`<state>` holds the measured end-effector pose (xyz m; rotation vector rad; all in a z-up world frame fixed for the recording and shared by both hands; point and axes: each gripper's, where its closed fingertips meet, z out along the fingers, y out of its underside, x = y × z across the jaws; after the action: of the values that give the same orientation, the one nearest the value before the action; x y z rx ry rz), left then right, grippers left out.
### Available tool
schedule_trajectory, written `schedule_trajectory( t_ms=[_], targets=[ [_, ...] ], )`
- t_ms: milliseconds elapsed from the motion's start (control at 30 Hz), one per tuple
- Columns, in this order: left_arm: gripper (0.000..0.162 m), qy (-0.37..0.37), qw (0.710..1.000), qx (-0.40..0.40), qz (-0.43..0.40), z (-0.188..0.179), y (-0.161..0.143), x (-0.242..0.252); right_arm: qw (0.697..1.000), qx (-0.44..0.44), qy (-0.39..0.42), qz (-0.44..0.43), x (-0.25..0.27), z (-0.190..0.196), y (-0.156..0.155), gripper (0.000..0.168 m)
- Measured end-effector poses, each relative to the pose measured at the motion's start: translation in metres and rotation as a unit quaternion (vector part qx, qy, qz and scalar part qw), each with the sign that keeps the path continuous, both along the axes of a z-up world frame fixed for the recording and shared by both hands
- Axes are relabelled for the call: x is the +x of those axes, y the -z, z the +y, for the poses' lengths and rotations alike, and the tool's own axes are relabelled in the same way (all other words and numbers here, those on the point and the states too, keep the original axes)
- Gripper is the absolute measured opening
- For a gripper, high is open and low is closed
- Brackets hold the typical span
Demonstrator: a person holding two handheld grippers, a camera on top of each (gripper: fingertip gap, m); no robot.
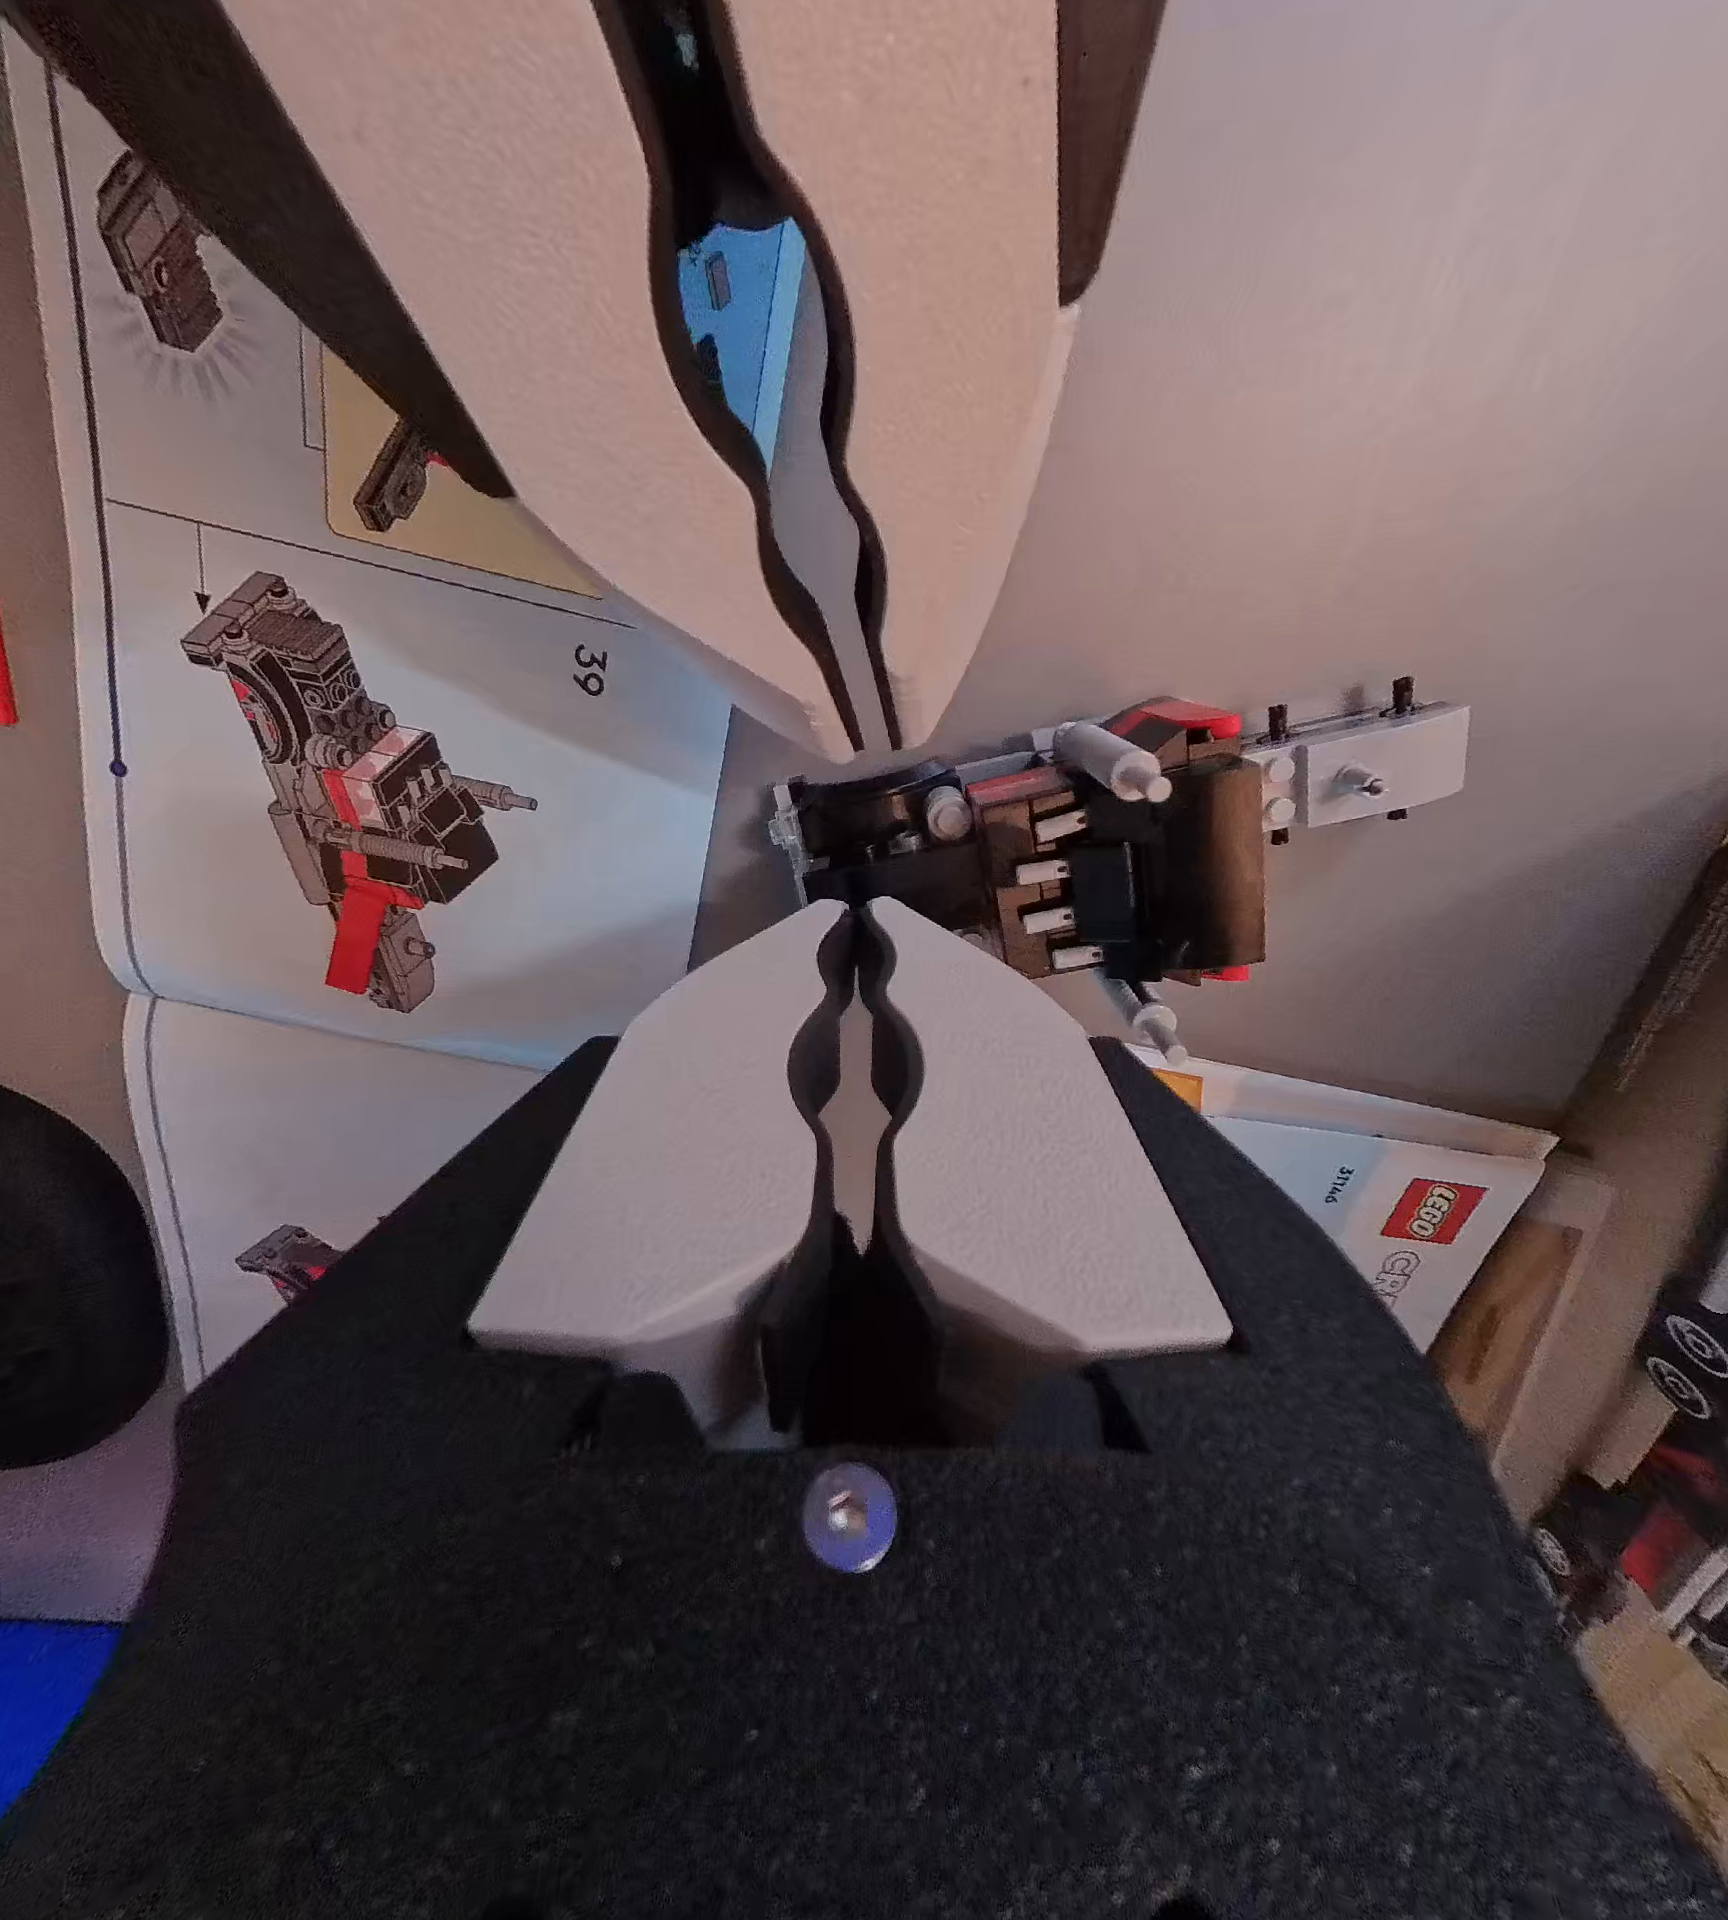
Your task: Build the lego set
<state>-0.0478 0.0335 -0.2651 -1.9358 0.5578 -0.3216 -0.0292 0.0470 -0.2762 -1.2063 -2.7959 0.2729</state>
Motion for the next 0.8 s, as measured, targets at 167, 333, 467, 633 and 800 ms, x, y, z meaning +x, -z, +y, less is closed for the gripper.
schedule_trajectory(
  t_ms=[167,333,467,633,800],
  targets=[
    [0.005,0.001,1.000,-0.002,0.003,0.000,0.001,0.000,1.000,0.001,-0.010,-0.016,0.000,0.000,0.000,0.000],
    [0.005,0.002,1.000,0.001,0.004,0.000,0.000,0.001,1.000,0.010,-0.006,0.001,-0.012,0.006,-0.002,0.000],
    [0.005,0.002,1.000,-0.001,0.003,0.000,0.001,0.001,1.000,0.020,-0.004,-0.008,-0.009,0.010,0.000,0.000],
    [0.005,0.004,1.000,-0.006,0.009,0.000,0.003,0.002,0.998,0.045,-0.003,-0.033,-0.009,0.010,0.001,0.000],
    [0.004,-0.001,1.000,-0.005,0.004,0.000,0.002,0.000,0.997,0.057,0.015,-0.058,-0.009,0.011,0.001,0.000]
  ],
)
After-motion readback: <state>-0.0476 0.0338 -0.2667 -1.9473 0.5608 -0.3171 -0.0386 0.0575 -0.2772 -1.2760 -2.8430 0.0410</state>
